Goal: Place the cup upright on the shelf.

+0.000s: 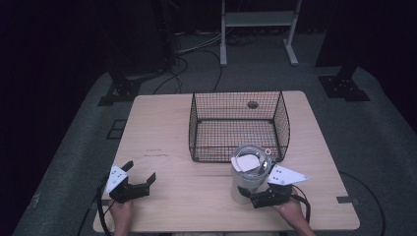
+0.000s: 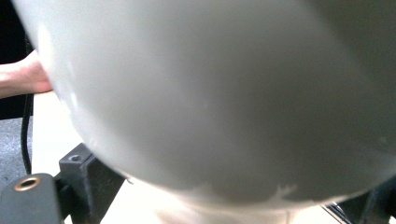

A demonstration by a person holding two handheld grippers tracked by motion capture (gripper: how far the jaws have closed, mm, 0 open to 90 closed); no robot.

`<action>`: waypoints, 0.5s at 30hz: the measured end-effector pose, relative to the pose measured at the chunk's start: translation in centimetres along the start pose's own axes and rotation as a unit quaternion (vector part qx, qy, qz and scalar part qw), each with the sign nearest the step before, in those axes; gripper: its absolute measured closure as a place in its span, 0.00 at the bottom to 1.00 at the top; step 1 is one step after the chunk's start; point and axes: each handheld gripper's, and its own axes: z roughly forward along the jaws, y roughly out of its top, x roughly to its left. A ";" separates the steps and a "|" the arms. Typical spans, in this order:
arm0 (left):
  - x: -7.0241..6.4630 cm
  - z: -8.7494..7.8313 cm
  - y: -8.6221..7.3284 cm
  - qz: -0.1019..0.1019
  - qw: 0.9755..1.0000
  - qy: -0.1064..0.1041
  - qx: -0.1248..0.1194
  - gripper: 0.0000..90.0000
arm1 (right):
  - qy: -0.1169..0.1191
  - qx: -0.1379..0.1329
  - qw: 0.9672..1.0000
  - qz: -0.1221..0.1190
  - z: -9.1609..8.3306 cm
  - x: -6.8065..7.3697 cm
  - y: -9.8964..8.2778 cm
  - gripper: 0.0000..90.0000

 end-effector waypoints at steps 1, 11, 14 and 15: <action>0.0 0.0 0.0 0.000 1.000 0.000 0.000 0.00 | 0.001 -0.001 1.000 0.001 -0.1 0.0 0.0 0.10; 0.0 0.0 0.0 0.001 1.000 0.001 0.000 0.00 | 0.001 -0.006 1.000 0.001 -1.2 -0.2 1.5 0.10; 0.0 0.0 0.0 0.000 1.000 0.001 0.001 0.00 | -0.001 -0.007 1.000 -0.004 -1.5 -0.3 2.2 0.10; 0.0 0.0 0.0 0.000 1.000 0.001 0.001 0.00 | 0.000 -0.009 1.000 -0.005 -1.6 -0.5 2.7 0.10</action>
